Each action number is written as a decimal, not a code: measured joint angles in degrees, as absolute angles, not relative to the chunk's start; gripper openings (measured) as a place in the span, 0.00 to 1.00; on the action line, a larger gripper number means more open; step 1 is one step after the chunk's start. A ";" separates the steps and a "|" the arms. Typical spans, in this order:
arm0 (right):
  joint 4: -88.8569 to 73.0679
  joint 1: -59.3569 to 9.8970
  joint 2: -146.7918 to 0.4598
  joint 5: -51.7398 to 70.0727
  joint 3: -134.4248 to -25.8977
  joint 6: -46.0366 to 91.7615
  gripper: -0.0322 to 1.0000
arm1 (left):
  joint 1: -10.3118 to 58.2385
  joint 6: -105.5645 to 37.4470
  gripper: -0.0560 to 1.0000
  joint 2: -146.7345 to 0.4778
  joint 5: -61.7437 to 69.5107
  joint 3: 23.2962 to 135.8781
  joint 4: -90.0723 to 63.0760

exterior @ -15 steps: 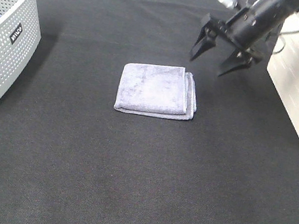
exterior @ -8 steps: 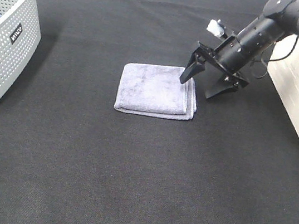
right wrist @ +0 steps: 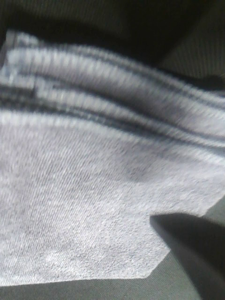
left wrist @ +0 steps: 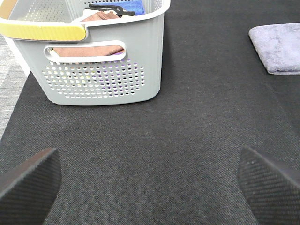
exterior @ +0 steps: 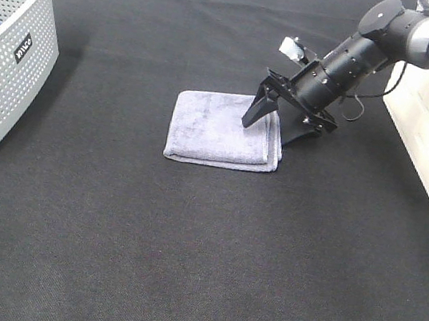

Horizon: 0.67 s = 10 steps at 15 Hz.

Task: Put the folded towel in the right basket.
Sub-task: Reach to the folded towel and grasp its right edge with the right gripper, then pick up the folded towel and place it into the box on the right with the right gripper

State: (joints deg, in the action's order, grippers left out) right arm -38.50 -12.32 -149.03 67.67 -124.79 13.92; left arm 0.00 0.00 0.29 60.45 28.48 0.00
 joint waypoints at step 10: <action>-37.87 -12.55 -145.53 67.55 -124.79 16.62 0.08 | 0.00 0.00 0.97 0.29 60.45 28.48 0.00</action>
